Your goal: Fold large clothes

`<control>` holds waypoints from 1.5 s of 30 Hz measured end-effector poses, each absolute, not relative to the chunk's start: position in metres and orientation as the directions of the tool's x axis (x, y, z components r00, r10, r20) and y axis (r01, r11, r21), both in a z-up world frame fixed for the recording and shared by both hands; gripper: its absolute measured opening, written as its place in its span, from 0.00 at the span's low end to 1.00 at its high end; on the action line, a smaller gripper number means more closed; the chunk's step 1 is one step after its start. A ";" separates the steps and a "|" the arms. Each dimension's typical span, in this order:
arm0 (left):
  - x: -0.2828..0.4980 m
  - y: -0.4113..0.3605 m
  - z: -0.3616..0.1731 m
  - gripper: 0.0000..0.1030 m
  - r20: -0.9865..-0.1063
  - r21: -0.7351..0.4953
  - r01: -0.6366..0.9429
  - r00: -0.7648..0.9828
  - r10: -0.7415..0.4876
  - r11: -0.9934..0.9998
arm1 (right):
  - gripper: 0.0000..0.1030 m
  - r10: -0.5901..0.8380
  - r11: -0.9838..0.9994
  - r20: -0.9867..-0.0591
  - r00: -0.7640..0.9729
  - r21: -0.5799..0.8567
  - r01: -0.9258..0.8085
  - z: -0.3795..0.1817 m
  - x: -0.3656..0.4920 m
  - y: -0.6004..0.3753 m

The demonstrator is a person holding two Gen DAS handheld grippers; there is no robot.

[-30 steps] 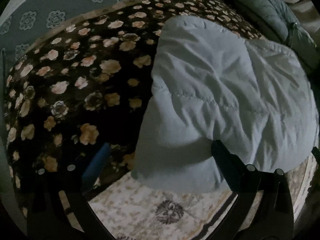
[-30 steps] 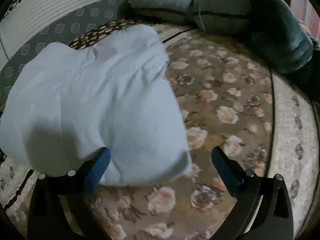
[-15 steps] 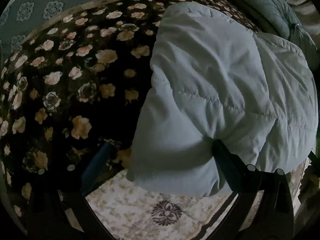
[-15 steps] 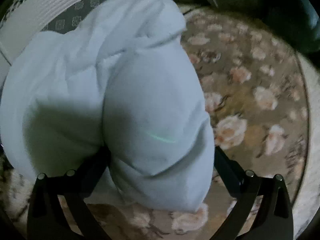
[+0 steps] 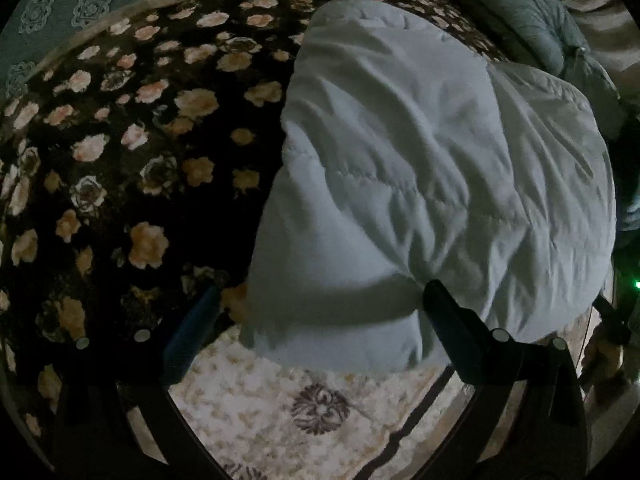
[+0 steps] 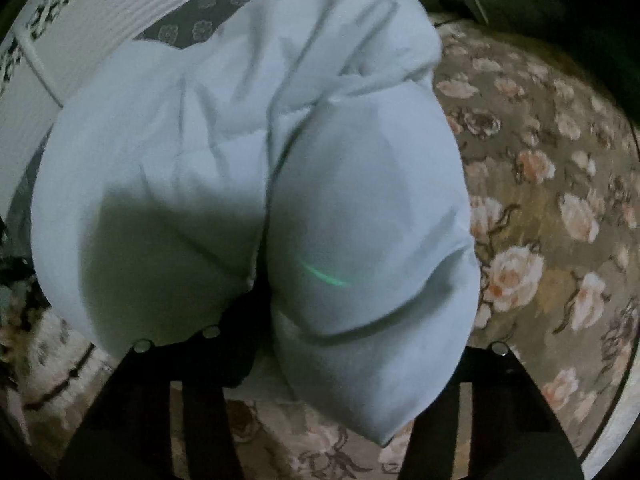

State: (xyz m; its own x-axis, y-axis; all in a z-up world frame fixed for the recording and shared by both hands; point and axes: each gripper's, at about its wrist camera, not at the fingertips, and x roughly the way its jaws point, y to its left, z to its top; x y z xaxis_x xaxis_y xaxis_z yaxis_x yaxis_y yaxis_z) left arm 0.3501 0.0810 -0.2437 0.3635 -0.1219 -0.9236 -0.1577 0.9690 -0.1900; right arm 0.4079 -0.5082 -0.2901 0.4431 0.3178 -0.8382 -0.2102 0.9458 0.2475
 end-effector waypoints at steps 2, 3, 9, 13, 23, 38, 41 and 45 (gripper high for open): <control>0.349 0.078 -0.245 0.97 -0.924 -0.172 -0.139 0.366 -0.110 0.975 | 0.49 0.306 0.949 -0.842 0.444 0.231 -0.214 -0.289 0.406 -0.504; 0.349 0.077 -0.249 0.97 -0.925 -0.165 -0.131 0.365 -0.107 0.977 | 0.49 0.305 0.949 -0.843 0.444 0.232 -0.212 -0.289 0.406 -0.503; 0.367 0.077 -0.282 0.97 -0.929 -0.225 -0.126 0.328 -0.174 0.966 | 0.50 0.295 0.954 -0.841 0.453 0.231 -0.193 -0.284 0.406 -0.497; 0.382 0.067 -0.296 0.97 -0.927 -0.234 -0.118 0.327 -0.185 0.965 | 0.51 0.323 0.946 -0.834 0.448 0.272 -0.176 -0.291 0.409 -0.500; 0.412 0.054 -0.295 0.70 -0.910 -0.340 -0.091 0.283 -0.303 0.936 | 0.51 0.360 0.932 -0.804 0.474 0.337 -0.135 -0.300 0.408 -0.503; 0.416 0.093 -0.191 0.29 -0.901 -0.254 0.034 0.354 -0.250 0.967 | 0.23 0.436 0.894 -0.703 0.561 0.407 -0.185 -0.238 0.356 -0.475; 0.386 0.123 -0.171 0.29 -0.911 -0.224 0.011 0.354 -0.213 0.975 | 0.23 0.514 0.854 -0.647 0.562 0.447 -0.267 -0.228 0.321 -0.452; 0.322 0.170 -0.171 0.29 -0.938 -0.167 -0.069 0.320 -0.137 0.984 | 0.23 0.619 0.784 -0.576 0.534 0.496 -0.374 -0.225 0.259 -0.414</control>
State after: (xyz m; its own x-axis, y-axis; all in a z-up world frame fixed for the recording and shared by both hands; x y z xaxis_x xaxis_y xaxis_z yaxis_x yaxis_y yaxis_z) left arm 0.3224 0.1698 -0.1713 0.3197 -0.1365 -0.9376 -0.0693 0.9835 -0.1668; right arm 0.2588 -0.4144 -0.2253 0.5343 0.6190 -0.5756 -0.3735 0.7838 0.4961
